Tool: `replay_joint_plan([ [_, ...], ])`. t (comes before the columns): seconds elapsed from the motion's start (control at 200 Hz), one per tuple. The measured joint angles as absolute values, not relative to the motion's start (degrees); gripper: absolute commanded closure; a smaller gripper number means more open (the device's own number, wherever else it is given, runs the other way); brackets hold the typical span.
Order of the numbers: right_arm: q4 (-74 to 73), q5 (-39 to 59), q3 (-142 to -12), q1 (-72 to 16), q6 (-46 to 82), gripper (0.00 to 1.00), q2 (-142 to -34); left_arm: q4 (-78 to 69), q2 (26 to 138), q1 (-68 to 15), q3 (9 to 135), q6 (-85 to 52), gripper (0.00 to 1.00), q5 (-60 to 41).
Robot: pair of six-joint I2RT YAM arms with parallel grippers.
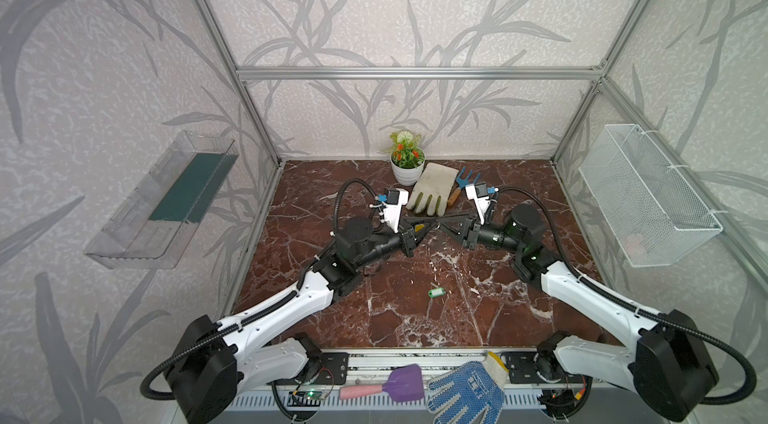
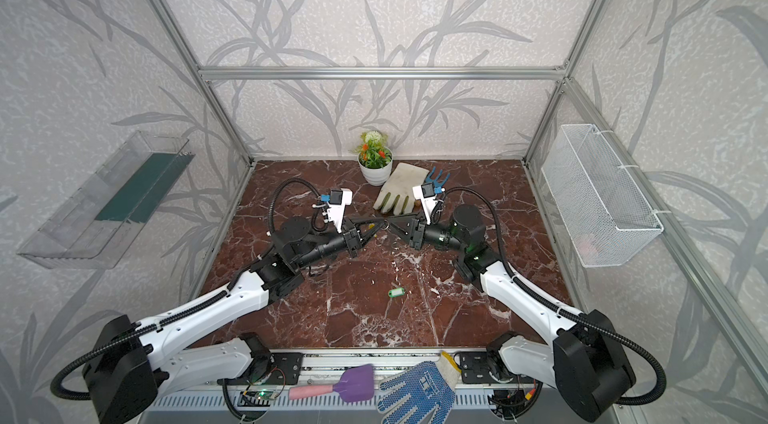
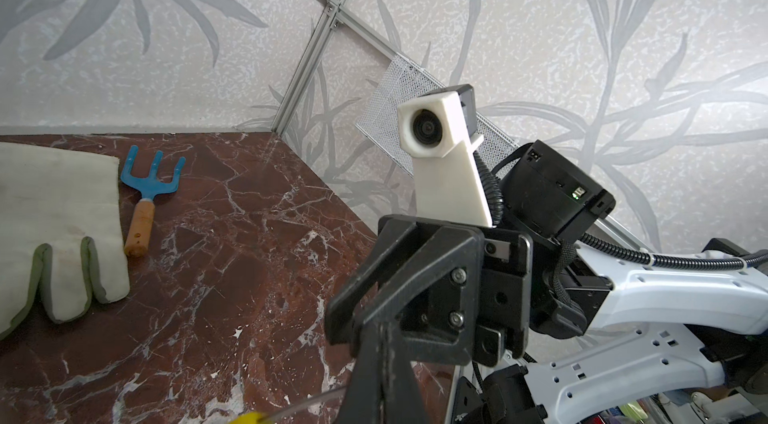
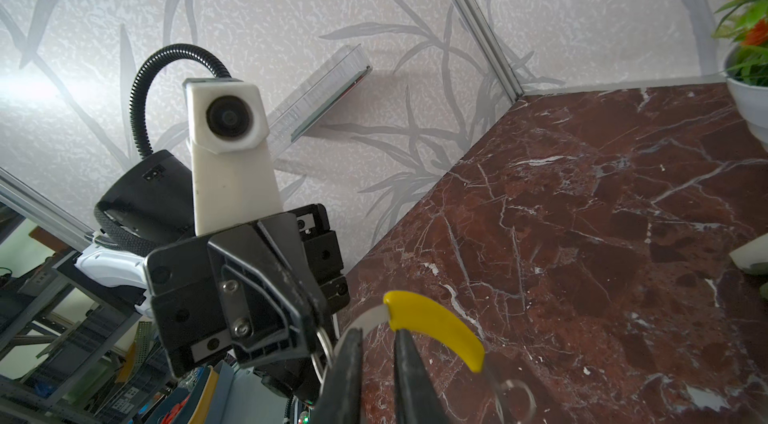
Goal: Put the keys on the keyring
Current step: 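Grasp the ring holder's rim with the right gripper beside the left gripper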
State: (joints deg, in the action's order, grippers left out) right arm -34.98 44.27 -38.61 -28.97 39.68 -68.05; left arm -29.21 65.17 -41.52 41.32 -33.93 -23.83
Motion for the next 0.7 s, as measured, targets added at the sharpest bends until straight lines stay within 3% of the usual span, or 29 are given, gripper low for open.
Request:
replay_joint_plan([
  [0.19, -35.62, 43.53, -36.86, -28.75, 39.77, 0.79, -67.0, -29.15, 65.36, -41.5, 41.32, -34.2, 1.0, -23.77],
  [0.7, -38.61, 44.38, -34.85, -27.86, 41.17, 0.82, -64.27, -28.69, 66.26, -41.45, 41.54, -34.39, 1.0, -23.46],
])
